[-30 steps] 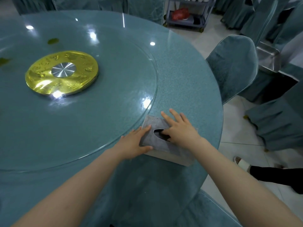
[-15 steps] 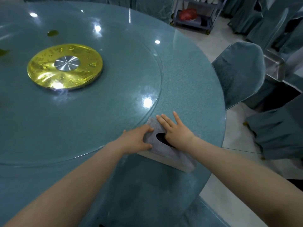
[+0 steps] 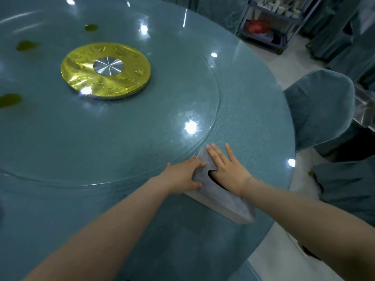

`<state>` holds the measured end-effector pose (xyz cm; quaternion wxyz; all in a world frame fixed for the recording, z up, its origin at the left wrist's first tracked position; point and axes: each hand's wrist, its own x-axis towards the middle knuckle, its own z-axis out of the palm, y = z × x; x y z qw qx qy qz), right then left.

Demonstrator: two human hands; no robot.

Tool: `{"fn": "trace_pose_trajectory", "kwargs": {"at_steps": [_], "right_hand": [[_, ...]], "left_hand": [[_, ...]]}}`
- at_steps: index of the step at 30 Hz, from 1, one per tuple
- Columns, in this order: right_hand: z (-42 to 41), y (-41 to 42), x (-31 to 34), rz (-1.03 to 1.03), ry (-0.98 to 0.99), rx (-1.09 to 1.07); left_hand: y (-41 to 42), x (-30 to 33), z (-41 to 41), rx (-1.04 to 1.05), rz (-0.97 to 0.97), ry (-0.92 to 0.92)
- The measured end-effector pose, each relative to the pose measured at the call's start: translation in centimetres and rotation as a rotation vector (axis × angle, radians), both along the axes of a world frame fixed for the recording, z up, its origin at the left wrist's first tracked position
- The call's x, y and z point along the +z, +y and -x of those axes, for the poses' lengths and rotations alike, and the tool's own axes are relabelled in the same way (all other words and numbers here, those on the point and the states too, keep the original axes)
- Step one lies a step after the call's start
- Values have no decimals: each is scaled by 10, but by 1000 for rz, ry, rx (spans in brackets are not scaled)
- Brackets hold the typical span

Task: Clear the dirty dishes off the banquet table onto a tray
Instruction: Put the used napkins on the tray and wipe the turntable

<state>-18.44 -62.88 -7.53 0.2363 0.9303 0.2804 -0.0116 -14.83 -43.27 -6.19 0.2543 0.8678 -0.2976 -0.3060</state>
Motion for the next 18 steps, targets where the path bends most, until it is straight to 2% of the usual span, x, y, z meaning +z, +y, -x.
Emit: {"fn": "trace_pose_trajectory", "kwargs": {"at_steps": [4, 9, 18], "right_hand": [[-9, 3, -14, -95, -94, 195], [-13, 3, -21, -206, -111, 238], [-11, 11, -8, -331, -51, 189]], "left_hand": [[-1, 0, -2, -27, -25, -4], [3, -1, -6, -28, -50, 19], [4, 1, -5, -23, -69, -7]]}}
